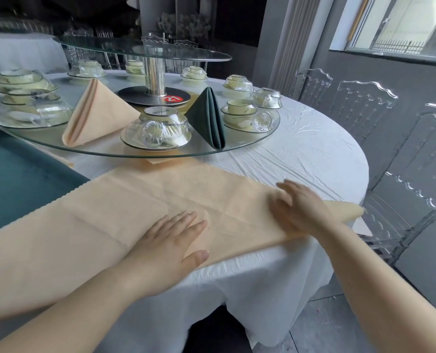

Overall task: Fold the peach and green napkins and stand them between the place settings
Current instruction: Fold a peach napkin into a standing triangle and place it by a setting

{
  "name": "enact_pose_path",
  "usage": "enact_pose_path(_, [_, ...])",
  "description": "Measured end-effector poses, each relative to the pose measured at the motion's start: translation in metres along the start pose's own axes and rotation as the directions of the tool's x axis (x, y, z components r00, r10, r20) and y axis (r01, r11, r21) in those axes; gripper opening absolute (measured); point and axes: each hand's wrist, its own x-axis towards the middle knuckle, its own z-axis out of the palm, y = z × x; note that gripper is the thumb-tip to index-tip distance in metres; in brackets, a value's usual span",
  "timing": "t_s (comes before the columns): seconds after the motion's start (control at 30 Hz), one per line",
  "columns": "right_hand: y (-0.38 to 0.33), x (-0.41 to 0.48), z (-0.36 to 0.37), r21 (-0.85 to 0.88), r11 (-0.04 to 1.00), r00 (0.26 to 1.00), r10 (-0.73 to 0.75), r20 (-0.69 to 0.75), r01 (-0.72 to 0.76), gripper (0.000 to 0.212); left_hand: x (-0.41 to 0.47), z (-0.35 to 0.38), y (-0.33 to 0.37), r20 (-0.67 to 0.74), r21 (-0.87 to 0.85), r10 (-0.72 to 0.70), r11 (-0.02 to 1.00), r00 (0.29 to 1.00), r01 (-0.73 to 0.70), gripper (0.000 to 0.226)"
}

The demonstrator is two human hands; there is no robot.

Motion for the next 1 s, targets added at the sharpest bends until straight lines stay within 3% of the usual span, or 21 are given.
enact_pose_path(0.13, [-0.012,-0.013,0.017,0.027,1.000,0.998,-0.013,0.065,0.011,0.041,-0.003,0.003,0.000,-0.005,0.039,0.004,0.999,1.000,-0.004,0.135])
enact_pose_path(0.4, [-0.011,-0.027,0.013,-0.005,1.000,0.999,0.020,0.041,-0.020,0.042,-0.009,0.003,0.005,-0.013,0.106,-0.009,0.994,1.000,0.010,0.131])
enact_pose_path(0.47, [-0.012,-0.029,0.014,-0.019,1.000,1.000,0.017,0.003,-0.017,0.041,-0.009,0.004,0.000,-0.094,0.204,0.027,0.979,0.995,-0.007,0.118])
enact_pose_path(0.53, [-0.011,-0.032,0.015,-0.013,1.000,1.000,0.010,-0.029,-0.011,0.041,-0.011,-0.001,0.001,-0.083,0.210,-0.033,0.976,0.996,0.050,0.088])
enact_pose_path(0.57, [-0.010,-0.034,0.015,-0.006,1.000,1.000,0.011,-0.028,-0.012,0.041,-0.011,-0.002,0.003,-0.064,0.191,-0.027,0.981,0.998,0.039,0.087])
enact_pose_path(0.67, [-0.008,-0.033,0.014,0.016,0.999,0.999,0.039,0.030,-0.039,0.043,-0.010,-0.002,0.002,-0.068,0.024,-0.030,0.999,0.997,0.032,0.129])
enact_pose_path(0.7, [-0.007,-0.031,0.014,0.018,0.999,0.998,0.047,0.051,-0.048,0.044,-0.011,-0.006,0.002,-0.012,0.011,-0.056,0.998,0.998,0.056,0.135])
enact_pose_path(0.8, [-0.007,-0.027,0.013,0.028,0.998,0.994,0.058,0.088,-0.061,0.045,-0.005,-0.009,-0.008,-0.018,0.009,-0.087,0.996,0.996,0.087,0.138])
enact_pose_path(1.0, [-0.011,-0.024,0.009,0.022,0.997,0.993,0.072,0.097,-0.074,0.043,0.003,-0.008,-0.021,-0.022,0.044,-0.088,0.995,0.996,0.089,0.094])
